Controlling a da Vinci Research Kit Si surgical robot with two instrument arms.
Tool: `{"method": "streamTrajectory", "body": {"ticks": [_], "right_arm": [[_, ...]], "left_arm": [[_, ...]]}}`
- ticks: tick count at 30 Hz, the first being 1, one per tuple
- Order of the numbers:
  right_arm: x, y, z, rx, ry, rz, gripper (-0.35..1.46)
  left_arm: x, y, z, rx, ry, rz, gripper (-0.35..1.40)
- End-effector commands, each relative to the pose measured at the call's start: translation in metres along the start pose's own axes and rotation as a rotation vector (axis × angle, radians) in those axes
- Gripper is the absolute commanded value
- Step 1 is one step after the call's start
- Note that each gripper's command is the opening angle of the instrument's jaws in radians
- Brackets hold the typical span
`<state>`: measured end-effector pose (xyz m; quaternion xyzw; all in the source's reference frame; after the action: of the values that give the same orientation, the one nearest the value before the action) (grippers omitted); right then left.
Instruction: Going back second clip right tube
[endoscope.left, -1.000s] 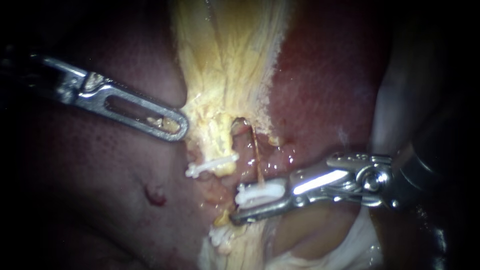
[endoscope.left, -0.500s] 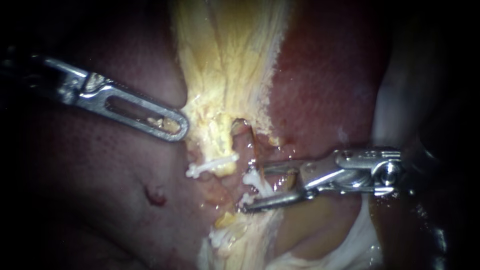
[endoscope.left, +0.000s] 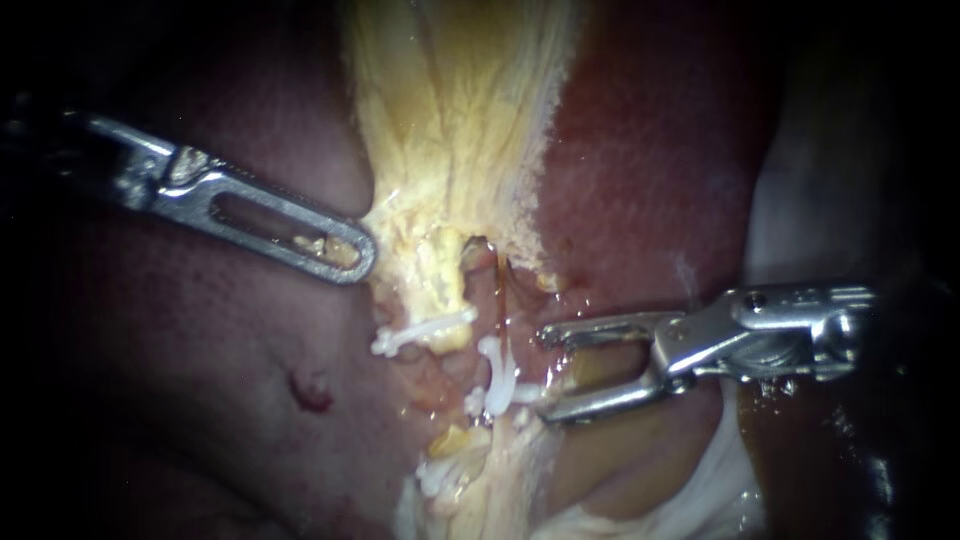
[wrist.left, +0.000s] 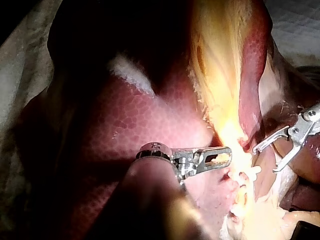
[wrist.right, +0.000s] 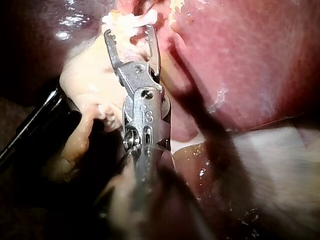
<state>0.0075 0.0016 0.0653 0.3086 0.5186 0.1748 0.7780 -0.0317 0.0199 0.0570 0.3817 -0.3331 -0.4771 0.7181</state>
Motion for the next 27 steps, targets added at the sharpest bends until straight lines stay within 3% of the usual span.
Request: {"method": "streamTrajectory", "body": {"ticks": [1,17,27], "right_arm": [[0.0001,0.0,-0.0002,0.0,0.0,-0.01,0.5],[0.0033,0.0006,-0.0048,-0.033,0.007,-0.134,0.5],[0.0035,0.0005,-0.0057,-0.045,0.007,-0.156,0.5]], "left_arm": [[0.0,0.0,0.0,0.0,0.0,0.0,-0.35],[0.0001,0.0001,0.0001,-0.001,0.0,0.001,-0.35],[0.0008,0.0017,0.0029,0.004,0.008,0.01,-0.35]]}}
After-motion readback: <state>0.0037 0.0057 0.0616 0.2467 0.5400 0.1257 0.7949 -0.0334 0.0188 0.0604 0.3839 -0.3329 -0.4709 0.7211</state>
